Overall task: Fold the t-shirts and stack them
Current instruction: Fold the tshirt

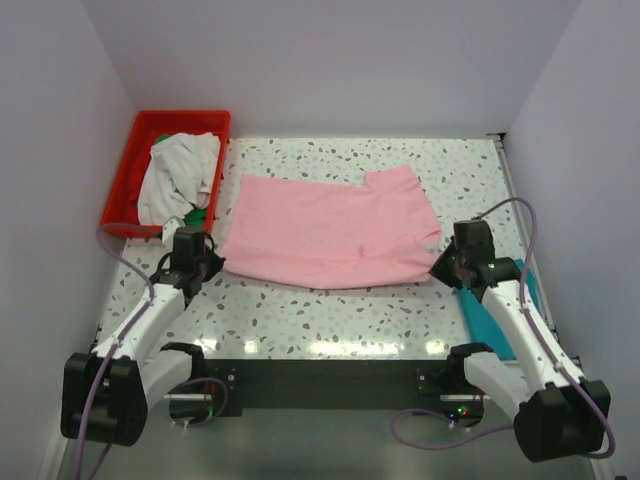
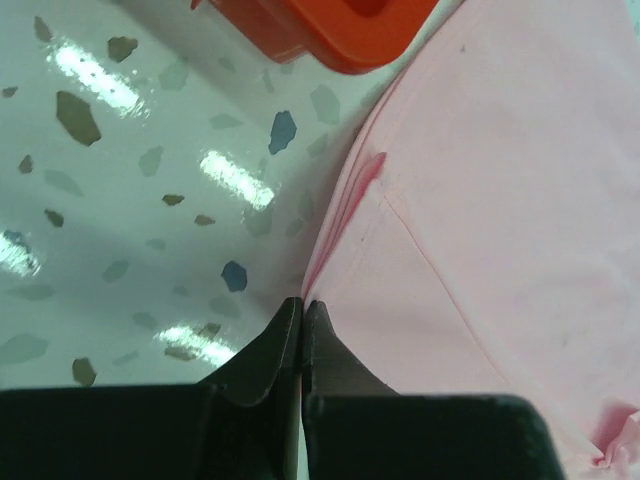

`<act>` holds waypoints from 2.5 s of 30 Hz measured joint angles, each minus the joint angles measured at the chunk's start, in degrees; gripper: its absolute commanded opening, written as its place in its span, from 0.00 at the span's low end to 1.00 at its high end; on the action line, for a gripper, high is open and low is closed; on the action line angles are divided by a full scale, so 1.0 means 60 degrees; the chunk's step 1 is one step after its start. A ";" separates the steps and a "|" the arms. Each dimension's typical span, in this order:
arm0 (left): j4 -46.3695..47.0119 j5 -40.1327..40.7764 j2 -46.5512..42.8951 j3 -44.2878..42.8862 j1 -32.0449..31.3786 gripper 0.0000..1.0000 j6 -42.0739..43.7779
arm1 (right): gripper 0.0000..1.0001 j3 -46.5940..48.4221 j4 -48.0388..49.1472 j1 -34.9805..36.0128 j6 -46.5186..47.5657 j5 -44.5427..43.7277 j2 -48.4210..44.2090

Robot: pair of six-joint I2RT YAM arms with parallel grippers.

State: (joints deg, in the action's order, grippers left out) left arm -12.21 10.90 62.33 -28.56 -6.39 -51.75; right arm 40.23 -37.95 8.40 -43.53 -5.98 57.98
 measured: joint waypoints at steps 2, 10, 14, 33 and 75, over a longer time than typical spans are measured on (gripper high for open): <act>-0.0437 0.0007 -0.0798 0.0233 0.0000 0.00 -0.0044 | 0.00 0.0091 -0.0546 -0.0015 -0.0055 0.0146 -0.0805; -0.2288 -0.0018 -0.3548 0.1020 -0.0084 0.22 -0.0342 | 0.28 0.0055 -0.2586 -0.0022 -0.0350 0.0714 -0.3100; -0.2871 -0.0262 -0.4299 0.1133 -0.0277 0.57 -0.0656 | 0.79 -0.0040 -0.3351 -0.0025 -0.0364 0.0750 -0.4029; -0.0510 -0.0138 0.4335 -0.6033 -0.0310 0.54 0.2685 | 0.54 0.6284 0.0780 -0.0055 0.2779 -0.0514 0.6269; -0.0397 0.0142 1.0367 -1.0069 -0.0597 0.12 0.4149 | 0.05 1.0717 0.1450 -0.0160 0.4630 -0.1297 1.2236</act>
State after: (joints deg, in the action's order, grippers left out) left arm -14.59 11.75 124.53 -88.97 -9.98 -26.85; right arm 104.53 -29.26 7.44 -15.75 -13.76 131.39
